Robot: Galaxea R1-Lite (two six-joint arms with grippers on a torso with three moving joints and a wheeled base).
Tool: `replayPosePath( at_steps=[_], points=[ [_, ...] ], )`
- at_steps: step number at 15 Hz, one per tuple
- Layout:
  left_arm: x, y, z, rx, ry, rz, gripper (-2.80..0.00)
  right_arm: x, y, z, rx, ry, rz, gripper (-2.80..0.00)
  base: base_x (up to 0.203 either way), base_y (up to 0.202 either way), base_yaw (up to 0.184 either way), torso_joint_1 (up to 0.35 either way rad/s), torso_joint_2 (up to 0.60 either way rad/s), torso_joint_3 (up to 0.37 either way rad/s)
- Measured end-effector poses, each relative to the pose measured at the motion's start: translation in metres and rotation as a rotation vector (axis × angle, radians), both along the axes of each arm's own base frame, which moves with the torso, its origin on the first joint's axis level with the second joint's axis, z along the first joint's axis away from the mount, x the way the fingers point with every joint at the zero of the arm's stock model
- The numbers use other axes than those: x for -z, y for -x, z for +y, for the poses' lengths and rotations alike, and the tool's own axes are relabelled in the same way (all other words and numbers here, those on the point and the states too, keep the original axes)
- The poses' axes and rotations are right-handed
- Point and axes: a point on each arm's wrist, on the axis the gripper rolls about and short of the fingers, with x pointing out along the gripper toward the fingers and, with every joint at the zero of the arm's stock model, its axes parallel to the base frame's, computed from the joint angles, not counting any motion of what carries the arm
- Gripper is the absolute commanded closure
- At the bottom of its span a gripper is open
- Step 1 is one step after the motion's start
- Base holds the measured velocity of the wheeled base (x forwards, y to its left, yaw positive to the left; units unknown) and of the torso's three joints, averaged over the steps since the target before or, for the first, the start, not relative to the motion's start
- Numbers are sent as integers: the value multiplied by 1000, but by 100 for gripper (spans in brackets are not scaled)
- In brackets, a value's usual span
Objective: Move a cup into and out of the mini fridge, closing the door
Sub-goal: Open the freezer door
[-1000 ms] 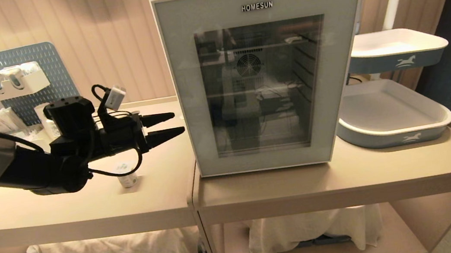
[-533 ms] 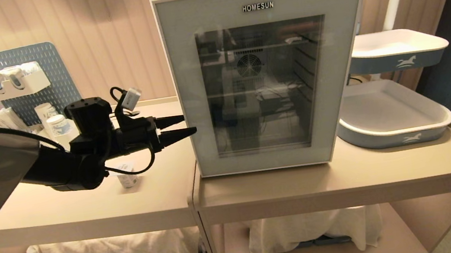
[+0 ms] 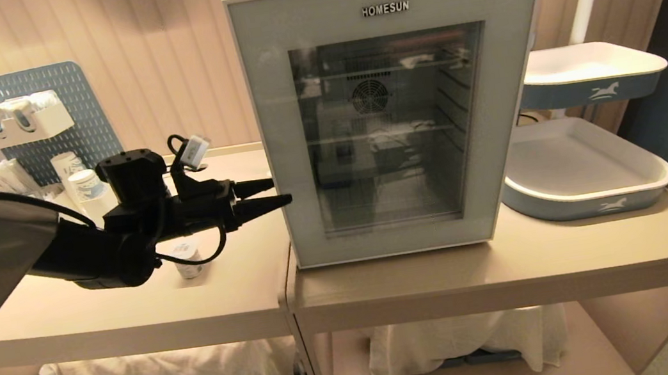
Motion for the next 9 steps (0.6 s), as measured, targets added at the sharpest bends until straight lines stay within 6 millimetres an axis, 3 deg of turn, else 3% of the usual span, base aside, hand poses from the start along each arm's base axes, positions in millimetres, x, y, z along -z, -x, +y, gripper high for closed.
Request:
replayPosePath(
  at_steps=[5,9],
  points=[
    [-11,37,3,33,-2,12,-280,0,0,0,0,1,-1,0,0,0,0,0,0,0],
    [-35,93,-14,132,5,-27,-280,0,0,0,-1,0,0,0,0,0,0,0,0,0]
  ],
)
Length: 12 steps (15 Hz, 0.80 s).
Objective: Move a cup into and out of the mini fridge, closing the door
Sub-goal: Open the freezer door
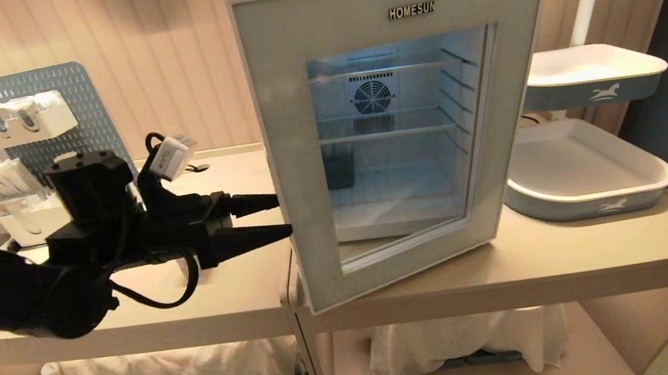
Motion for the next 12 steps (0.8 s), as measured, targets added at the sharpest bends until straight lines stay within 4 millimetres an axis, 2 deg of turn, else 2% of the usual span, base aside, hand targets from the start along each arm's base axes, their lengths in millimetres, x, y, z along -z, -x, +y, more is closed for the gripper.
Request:
replayPosePath(
  at_steps=[4,6,8,10,12],
  points=[
    [-32,88,-26,188,29,-47,-280,0,0,0,0,0,0,0,0,0,0,0,0,0],
    [-45,133,-27,277,48,-38,-280,0,0,0,1,0,1,0,0,0,0,0,0,0],
    [-49,167,-18,303,63,-6,-280,0,0,0,1,1,0,0,0,0,0,0,0,0],
    [-52,172,-2,146,87,-5,-280,0,0,0,1,1,0,0,0,0,0,0,0,0],
    [-53,161,22,-129,107,3,-280,0,0,0,0,1,0,0,0,0,0,0,0,0]
  ],
)
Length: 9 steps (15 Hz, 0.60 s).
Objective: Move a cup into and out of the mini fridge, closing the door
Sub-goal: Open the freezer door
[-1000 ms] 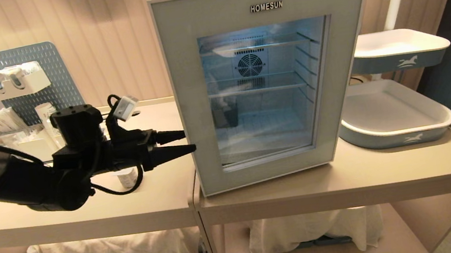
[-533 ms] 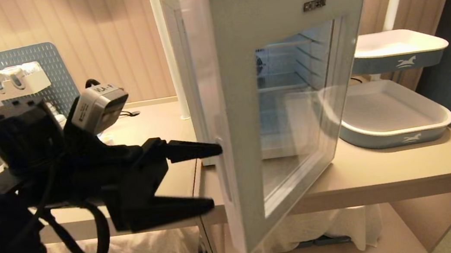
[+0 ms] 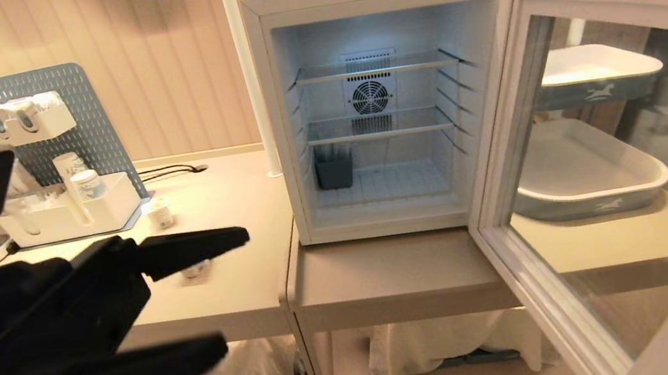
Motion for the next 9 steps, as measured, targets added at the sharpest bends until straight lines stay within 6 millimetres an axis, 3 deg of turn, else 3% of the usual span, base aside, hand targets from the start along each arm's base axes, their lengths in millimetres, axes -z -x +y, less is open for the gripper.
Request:
replayPosePath(
  at_steps=[3,6,7,9],
  points=[
    [-5,-13,43,-422,19,41,-280,0,0,0,0,1,0,0,0,0,0,0,0,0],
    [-28,2,72,-701,11,112,-280,0,0,0,0,1,0,0,0,0,0,0,0,0],
    [-35,13,81,-804,0,142,0,0,0,0,0,1,0,0,0,0,0,0,0,0],
    [-47,43,93,-1008,-40,166,0,0,0,0,0,0,0,0,0,0,0,0,0,0]
  ],
)
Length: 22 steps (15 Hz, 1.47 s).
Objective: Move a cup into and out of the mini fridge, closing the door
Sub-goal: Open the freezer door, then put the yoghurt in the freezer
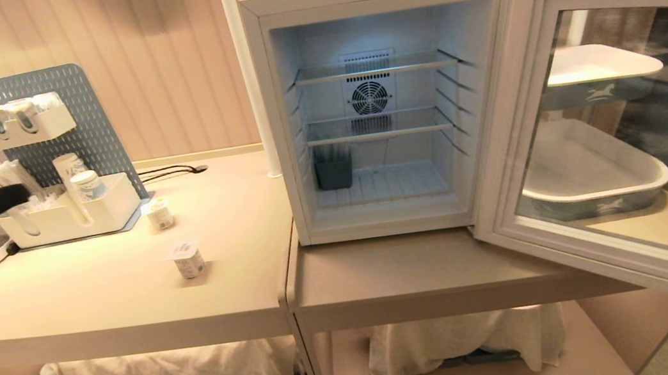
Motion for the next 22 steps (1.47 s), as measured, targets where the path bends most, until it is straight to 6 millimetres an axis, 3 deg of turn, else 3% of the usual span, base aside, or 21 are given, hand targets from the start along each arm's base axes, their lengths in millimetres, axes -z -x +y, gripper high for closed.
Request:
replayPosePath(
  at_steps=[3,7,10,12,16,19,21,22],
  points=[
    [-9,56,-5,-244,-65,39,0,0,0,0,0,0,0,0,0,0,0,0,0,0],
    [-9,151,-36,-285,-93,23,0,0,0,0,0,0,0,0,0,0,0,0,0,0],
    [14,226,-51,-197,-93,44,0,0,0,0,0,0,0,0,0,0,0,0,0,0],
    [32,261,-52,-234,-109,95,0,0,0,0,0,0,0,0,0,0,0,0,0,0],
    [41,300,-31,-157,-159,39,0,0,0,0,0,0,0,0,0,0,0,0,0,0],
    [78,315,-22,-154,-209,17,0,0,0,0,0,0,0,0,0,0,0,0,0,0],
    [103,315,-19,-177,-178,43,0,0,0,0,1,0,0,0,0,0,0,0,0,0],
    [111,302,-18,-210,-145,62,0,0,0,0,0,-1,0,0,0,0,0,0,0,0]
  ],
)
